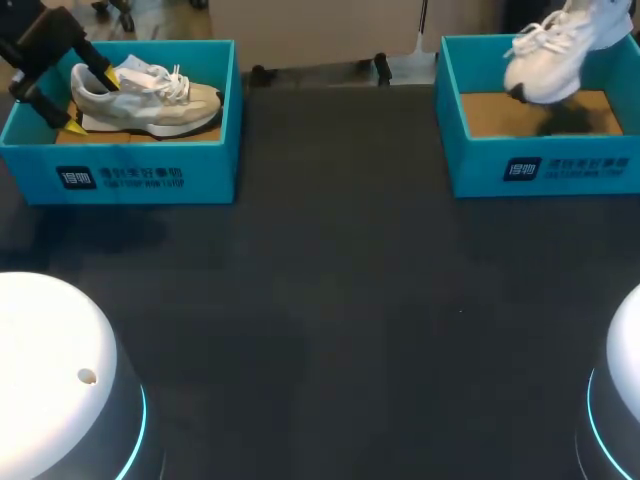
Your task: Take the shoe out of the shoebox, open the shoe tongue, remove and reinsert the insole, then place the shoe into the shoebox
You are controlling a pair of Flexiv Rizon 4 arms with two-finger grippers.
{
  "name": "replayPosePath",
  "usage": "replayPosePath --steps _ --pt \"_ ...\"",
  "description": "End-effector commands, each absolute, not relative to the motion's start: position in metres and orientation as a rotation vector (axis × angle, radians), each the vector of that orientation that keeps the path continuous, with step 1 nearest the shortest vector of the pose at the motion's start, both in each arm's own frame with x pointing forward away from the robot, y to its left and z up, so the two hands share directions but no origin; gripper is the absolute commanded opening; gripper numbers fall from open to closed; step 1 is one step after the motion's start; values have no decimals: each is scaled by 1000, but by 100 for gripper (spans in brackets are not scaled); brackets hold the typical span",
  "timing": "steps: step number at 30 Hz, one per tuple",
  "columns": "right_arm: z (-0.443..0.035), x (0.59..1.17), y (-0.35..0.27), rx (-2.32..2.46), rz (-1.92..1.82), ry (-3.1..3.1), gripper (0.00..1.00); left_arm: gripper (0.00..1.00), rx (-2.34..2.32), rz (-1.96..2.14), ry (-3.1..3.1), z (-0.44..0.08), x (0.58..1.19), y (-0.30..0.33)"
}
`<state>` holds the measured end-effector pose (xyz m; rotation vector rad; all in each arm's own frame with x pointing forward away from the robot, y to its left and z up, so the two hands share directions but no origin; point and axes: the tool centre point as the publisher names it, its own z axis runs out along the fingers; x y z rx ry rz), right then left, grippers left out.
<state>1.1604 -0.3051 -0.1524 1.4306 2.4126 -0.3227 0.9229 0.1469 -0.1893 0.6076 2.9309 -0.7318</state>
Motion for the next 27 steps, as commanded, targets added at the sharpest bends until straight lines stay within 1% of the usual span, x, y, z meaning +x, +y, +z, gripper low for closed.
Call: replayPosePath --steps 1,4,9,14,27 --pt "-148 1167 -302 1556 -355 2346 0 100 610 -729 2933 -189 923 147" --pt "-149 1160 -314 1747 -328 2252 0 100 610 -729 2933 -189 923 147" --pt "-148 1140 -332 1907 -232 2124 0 100 610 -729 2933 -189 923 147" --pt "-151 1121 -338 2048 -254 1933 0 100 610 -729 2933 -189 923 147" --pt "-155 1112 -331 2077 -283 1855 0 100 610 -729 2933 -189 923 147"
